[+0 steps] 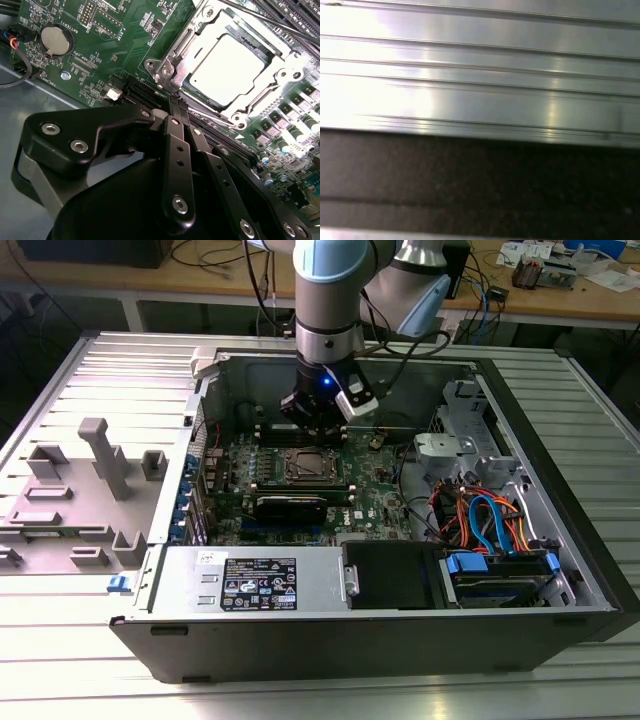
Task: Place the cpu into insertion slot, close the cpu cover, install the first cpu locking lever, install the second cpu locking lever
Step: 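Install the first cpu locking lever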
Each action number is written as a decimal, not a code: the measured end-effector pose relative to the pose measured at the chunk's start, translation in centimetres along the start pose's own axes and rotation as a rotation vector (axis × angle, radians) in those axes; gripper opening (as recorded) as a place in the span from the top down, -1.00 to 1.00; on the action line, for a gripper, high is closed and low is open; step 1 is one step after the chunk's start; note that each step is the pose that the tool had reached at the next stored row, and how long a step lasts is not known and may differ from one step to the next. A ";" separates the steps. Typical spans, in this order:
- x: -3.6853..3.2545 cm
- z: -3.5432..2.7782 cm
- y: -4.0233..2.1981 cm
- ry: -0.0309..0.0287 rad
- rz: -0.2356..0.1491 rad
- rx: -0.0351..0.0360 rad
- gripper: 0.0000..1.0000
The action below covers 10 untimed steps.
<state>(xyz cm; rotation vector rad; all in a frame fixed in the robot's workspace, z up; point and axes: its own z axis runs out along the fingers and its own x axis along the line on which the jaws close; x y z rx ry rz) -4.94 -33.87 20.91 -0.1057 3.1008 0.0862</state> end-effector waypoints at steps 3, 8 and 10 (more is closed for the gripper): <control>0.12 0.02 0.01 0.0000 -0.001 -0.0026 0.79; 0.06 0.09 0.03 0.0000 -0.002 -0.0031 0.79; -0.07 0.15 0.05 -0.0001 -0.003 -0.0035 0.79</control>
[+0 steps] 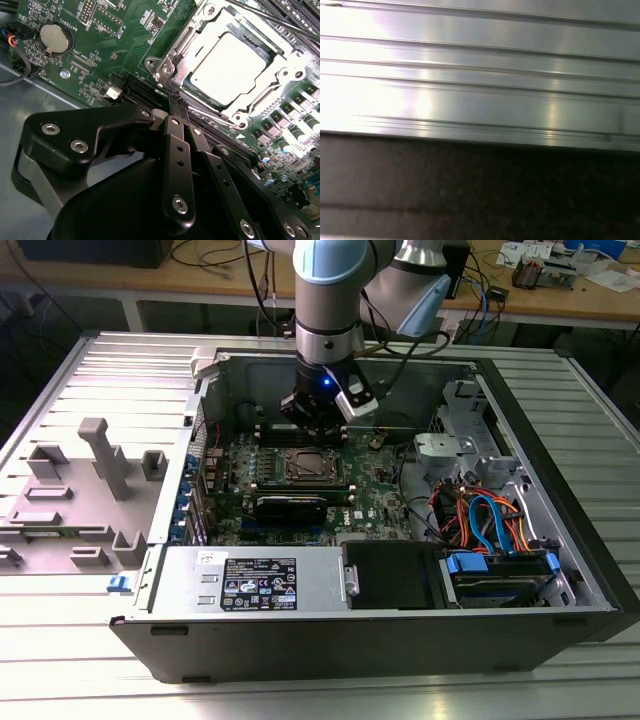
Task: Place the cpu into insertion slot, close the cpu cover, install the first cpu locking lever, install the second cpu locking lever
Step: 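Install the first cpu locking lever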
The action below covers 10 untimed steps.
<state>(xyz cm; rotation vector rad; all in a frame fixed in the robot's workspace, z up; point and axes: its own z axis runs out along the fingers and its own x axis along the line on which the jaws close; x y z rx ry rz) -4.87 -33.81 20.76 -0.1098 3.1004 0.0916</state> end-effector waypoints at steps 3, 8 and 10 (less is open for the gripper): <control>-0.16 0.07 0.01 0.0000 0.000 0.0001 0.79; -0.17 0.10 0.01 0.0000 0.000 -0.0008 0.79; -0.17 0.04 0.01 0.0000 0.000 -0.0004 0.79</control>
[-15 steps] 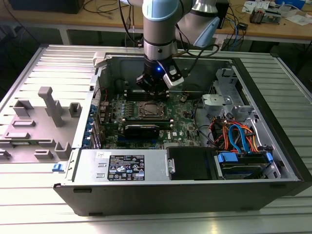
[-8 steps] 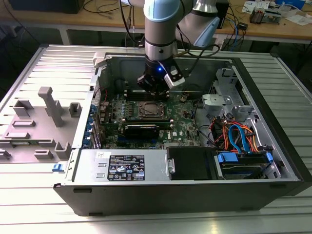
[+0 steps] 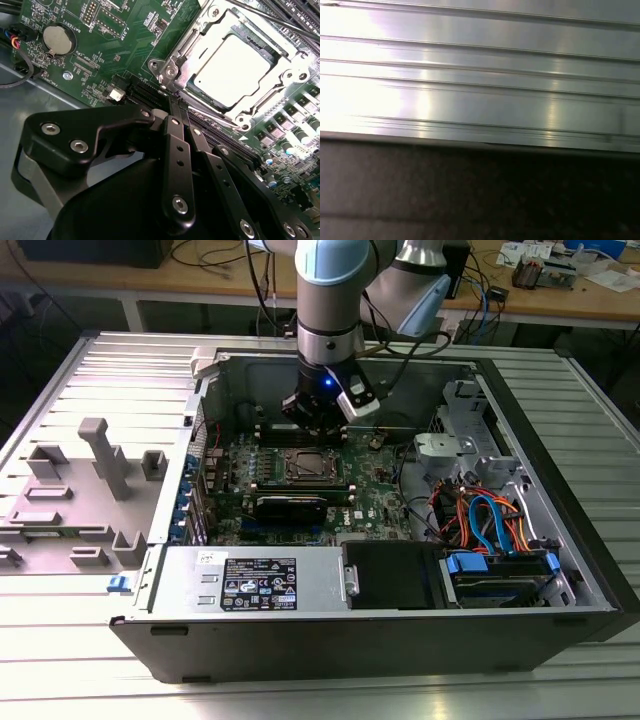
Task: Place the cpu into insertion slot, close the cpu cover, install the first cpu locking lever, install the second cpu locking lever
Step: 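Install the first cpu locking lever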
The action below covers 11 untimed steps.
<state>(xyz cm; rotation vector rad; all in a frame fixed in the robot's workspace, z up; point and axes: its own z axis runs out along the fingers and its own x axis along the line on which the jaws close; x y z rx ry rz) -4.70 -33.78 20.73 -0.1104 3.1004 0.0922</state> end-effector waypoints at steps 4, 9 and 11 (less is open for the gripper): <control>-0.01 -0.12 0.01 -0.0002 0.000 -0.0002 0.79; -0.02 -0.02 0.00 0.0005 0.000 0.0002 0.79; -0.13 0.02 -0.01 0.0043 0.000 -0.0002 0.79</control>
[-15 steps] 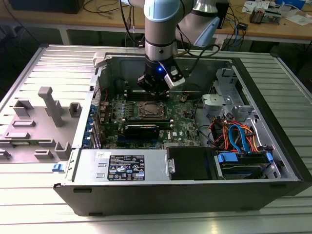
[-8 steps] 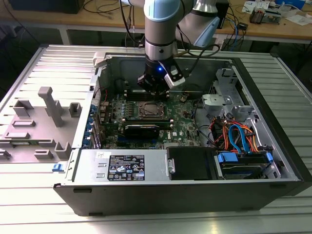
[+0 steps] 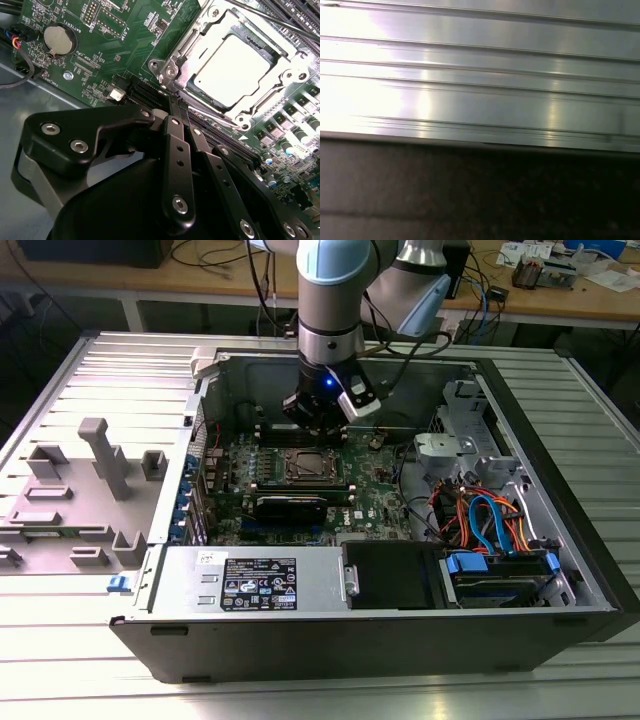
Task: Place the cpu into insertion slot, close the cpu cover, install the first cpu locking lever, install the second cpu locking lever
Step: 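Install the first cpu locking lever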
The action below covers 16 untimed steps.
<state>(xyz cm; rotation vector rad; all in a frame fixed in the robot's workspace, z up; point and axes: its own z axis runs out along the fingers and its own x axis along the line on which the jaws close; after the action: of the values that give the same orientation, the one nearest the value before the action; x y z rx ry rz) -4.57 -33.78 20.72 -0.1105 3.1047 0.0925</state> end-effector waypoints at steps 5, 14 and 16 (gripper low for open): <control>-0.03 0.03 0.00 0.0046 0.000 -0.0005 0.79; -0.08 0.03 -0.01 0.0125 0.001 0.0001 0.79; -0.10 0.01 -0.01 0.0123 0.001 -0.0001 0.79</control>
<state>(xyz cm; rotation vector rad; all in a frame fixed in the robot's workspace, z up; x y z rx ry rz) -4.47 -33.78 20.71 -0.1103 3.1171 0.0923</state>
